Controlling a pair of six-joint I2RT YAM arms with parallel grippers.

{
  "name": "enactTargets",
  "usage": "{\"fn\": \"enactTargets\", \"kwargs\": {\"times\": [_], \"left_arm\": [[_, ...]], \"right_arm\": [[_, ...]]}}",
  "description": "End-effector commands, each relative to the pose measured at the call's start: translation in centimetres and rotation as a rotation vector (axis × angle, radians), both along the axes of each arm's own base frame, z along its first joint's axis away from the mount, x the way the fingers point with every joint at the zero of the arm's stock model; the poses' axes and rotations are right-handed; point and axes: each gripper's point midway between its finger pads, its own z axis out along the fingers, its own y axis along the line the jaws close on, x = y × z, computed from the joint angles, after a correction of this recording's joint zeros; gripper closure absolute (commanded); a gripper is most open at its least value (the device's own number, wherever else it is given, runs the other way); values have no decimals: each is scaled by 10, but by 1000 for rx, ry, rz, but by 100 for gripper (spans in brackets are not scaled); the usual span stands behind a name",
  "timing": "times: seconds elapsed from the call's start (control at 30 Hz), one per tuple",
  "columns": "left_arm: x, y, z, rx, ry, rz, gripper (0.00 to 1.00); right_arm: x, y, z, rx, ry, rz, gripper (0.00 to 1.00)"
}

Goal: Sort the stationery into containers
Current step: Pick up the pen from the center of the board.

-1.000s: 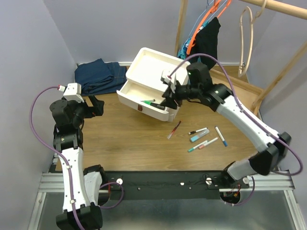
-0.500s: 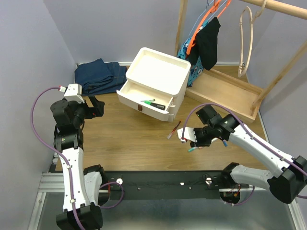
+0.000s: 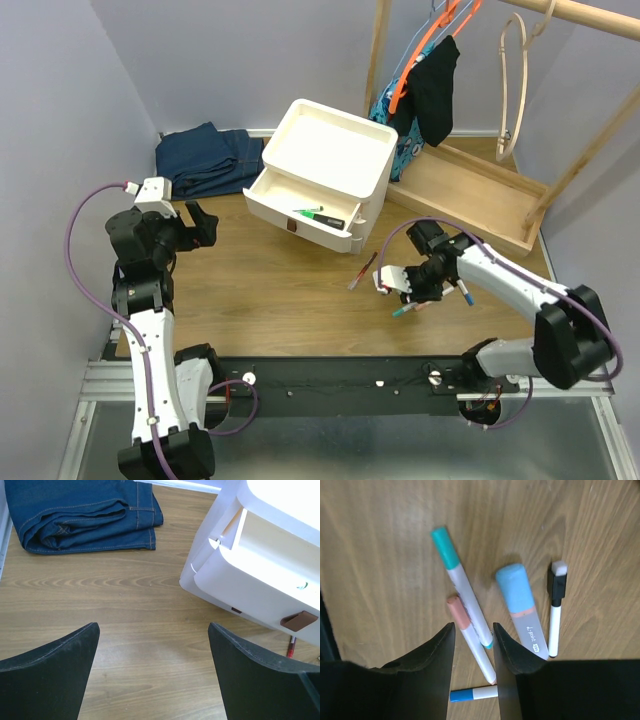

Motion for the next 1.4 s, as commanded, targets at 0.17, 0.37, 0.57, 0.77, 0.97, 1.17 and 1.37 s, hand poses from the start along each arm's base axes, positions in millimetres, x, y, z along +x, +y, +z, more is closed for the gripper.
{"fn": "enactTargets", "kwargs": {"times": [0.17, 0.37, 0.57, 0.77, 0.97, 1.17, 1.37], "left_arm": [[-6, 5, -5, 12, 19, 14, 1], [-4, 7, -9, 10, 29, 21, 1], [4, 8, -12, -14, 30, 23, 1], [11, 11, -11, -15, 26, 25, 1], [15, 12, -14, -23, 32, 26, 1], [17, 11, -13, -26, 28, 18, 1], [26, 11, -6, -42, 0, 12, 1]], "right_arm": [[60, -20, -17, -30, -34, -6, 57], [70, -12, -13, -1, -40, 8, 58], [67, -17, -26, -34, -14, 29, 57], [52, -25, -38, -64, 38, 47, 57], [38, -34, -55, -110, 101, 52, 58], [31, -24, -36, -56, 146, 3, 84], [45, 17, 74, 208, 9, -65, 87]]}}
